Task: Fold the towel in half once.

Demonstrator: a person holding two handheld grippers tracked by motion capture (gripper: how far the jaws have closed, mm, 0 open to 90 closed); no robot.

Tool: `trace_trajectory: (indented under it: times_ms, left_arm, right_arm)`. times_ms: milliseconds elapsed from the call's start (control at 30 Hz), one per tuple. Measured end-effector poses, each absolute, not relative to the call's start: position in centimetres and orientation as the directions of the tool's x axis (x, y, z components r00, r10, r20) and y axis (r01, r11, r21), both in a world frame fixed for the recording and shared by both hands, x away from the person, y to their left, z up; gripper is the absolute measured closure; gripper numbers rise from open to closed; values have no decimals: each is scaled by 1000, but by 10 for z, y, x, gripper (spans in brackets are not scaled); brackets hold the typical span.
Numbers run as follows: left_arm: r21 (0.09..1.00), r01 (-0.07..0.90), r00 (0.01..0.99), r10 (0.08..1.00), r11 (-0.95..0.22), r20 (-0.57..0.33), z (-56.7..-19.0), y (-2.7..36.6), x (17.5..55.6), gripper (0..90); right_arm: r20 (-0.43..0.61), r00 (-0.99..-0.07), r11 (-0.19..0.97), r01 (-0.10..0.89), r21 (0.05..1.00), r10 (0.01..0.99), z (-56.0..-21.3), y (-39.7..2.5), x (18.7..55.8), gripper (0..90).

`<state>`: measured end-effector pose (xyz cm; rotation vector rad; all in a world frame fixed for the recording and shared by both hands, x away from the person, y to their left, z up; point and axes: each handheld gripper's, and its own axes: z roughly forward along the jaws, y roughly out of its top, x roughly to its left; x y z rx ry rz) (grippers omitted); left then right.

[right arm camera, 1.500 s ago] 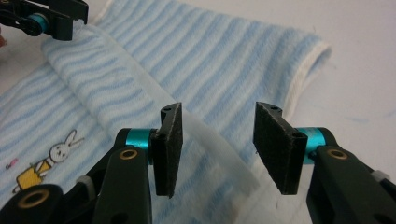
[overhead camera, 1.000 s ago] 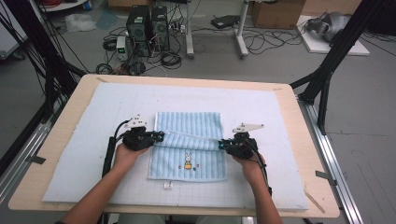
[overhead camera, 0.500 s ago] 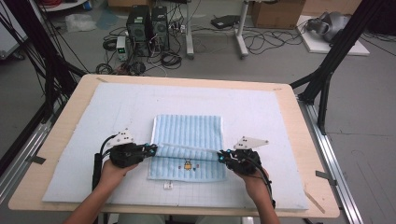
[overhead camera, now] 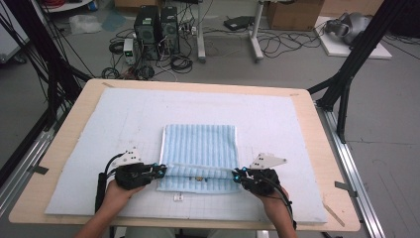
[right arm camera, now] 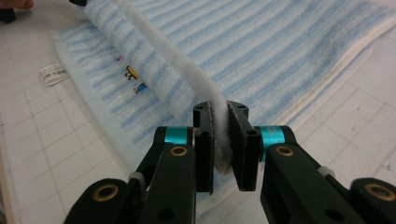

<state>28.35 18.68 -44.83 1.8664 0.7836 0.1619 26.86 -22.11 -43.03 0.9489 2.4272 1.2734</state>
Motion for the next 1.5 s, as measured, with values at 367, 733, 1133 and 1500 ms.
trace_trajectory:
  times_ms: [367, 733, 1133, 1500]
  left_arm:
    - [890, 452, 687, 660, -61, -304, -439, 205, 292, 537]
    - [885, 463, 668, 676, -51, -311, -440, 209, 294, 540]
    - [823, 506, 715, 659, -259, -232, -450, 176, 293, 576]
    - [768, 497, 772, 610, -403, -179, -443, 170, 284, 796]
  right_arm:
    - [135, -705, 296, 453, 841, 696, -420, -226, 273, 621]
    - [-11, -761, 525, 437, 730, 648, -443, -200, 278, 648]
    - [12, -789, 538, 429, 725, 614, -443, -203, 267, 686]
    - [87, -820, 573, 467, 674, 566, -434, -207, 267, 675]
